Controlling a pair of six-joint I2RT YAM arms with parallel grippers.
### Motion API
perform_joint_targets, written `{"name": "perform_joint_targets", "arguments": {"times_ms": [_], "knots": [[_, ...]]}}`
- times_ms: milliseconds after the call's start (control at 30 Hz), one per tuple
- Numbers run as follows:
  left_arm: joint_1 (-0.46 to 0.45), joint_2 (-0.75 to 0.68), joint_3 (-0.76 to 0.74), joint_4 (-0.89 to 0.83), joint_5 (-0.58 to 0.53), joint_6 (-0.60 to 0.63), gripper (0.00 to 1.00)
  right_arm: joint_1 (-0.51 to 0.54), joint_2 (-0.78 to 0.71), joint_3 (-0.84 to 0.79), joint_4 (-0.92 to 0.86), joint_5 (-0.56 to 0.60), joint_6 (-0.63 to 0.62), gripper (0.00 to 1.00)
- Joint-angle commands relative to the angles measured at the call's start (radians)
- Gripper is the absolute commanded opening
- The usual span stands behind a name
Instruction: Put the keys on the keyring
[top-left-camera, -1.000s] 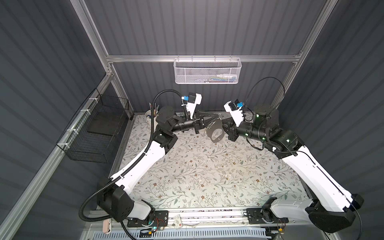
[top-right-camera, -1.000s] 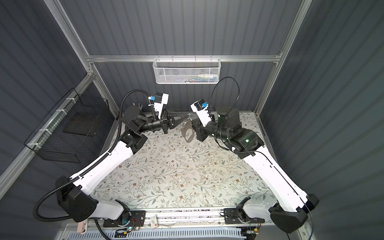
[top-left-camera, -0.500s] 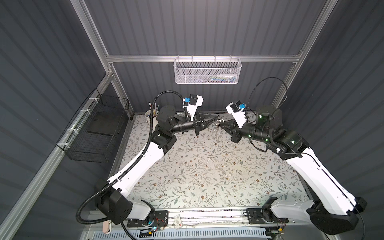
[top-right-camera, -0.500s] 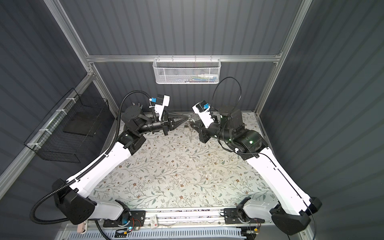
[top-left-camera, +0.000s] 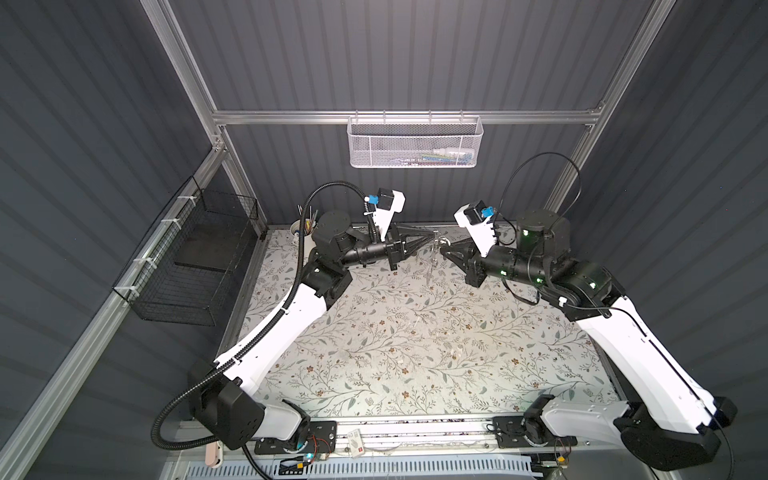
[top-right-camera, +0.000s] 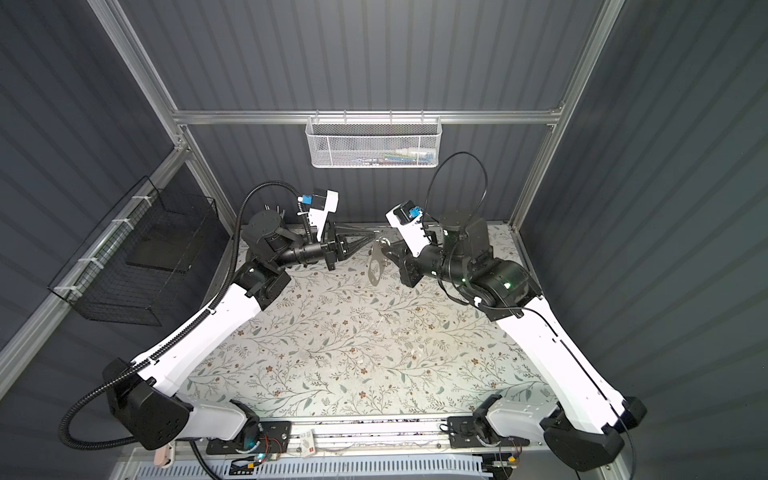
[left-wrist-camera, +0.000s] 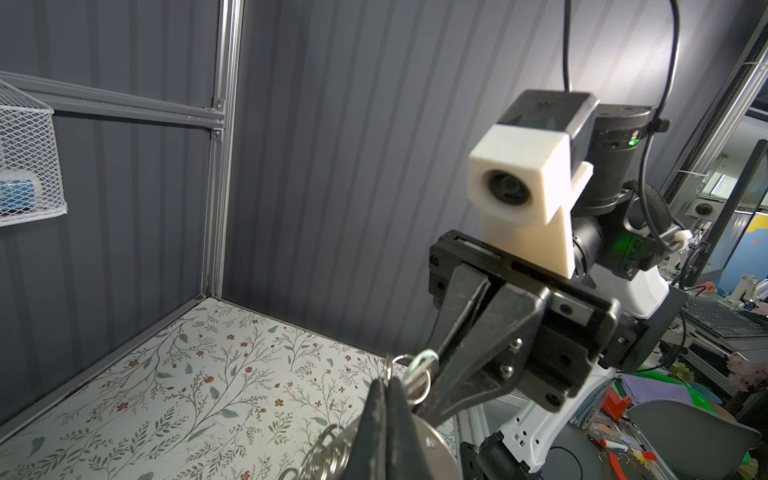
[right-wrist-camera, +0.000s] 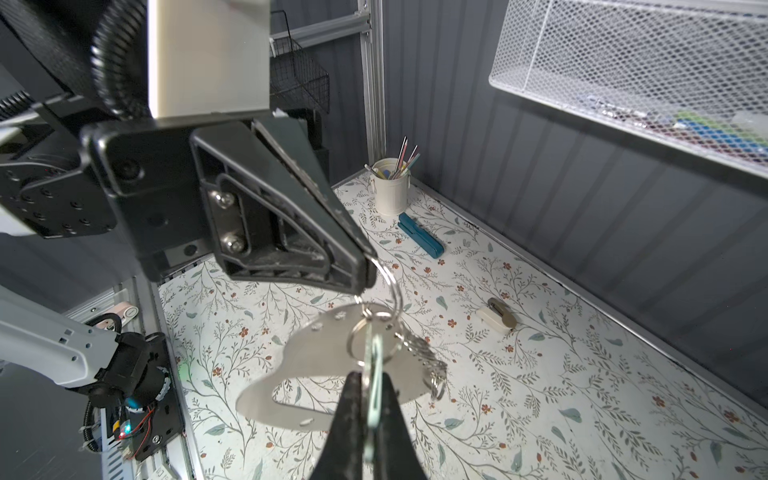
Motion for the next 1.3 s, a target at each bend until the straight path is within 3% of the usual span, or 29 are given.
{"name": "perform_joint_targets", "arguments": {"times_ms": [0, 400, 767, 967, 1267], "knots": [[0.000, -0.024, 0.023, -0.012, 0.022, 0.026, 0.00, -0.006, -0.016, 0.029, 0.003, -0.001, -0.001, 0.03], [0.000, -0.015, 0.032, -0.102, 0.113, 0.069, 0.00, -0.035, 0.005, 0.073, -0.040, 0.001, -0.040, 0.03], [0.000, -0.023, 0.085, -0.182, 0.118, 0.123, 0.00, -0.043, 0.055, 0.176, -0.173, -0.003, -0.131, 0.04], [0.000, -0.049, 0.081, -0.237, 0.058, 0.186, 0.00, -0.044, 0.075, 0.223, -0.279, 0.075, -0.216, 0.06], [0.000, -0.050, 0.089, -0.281, 0.045, 0.219, 0.00, -0.043, 0.055, 0.204, -0.277, 0.204, -0.261, 0.07]]}}
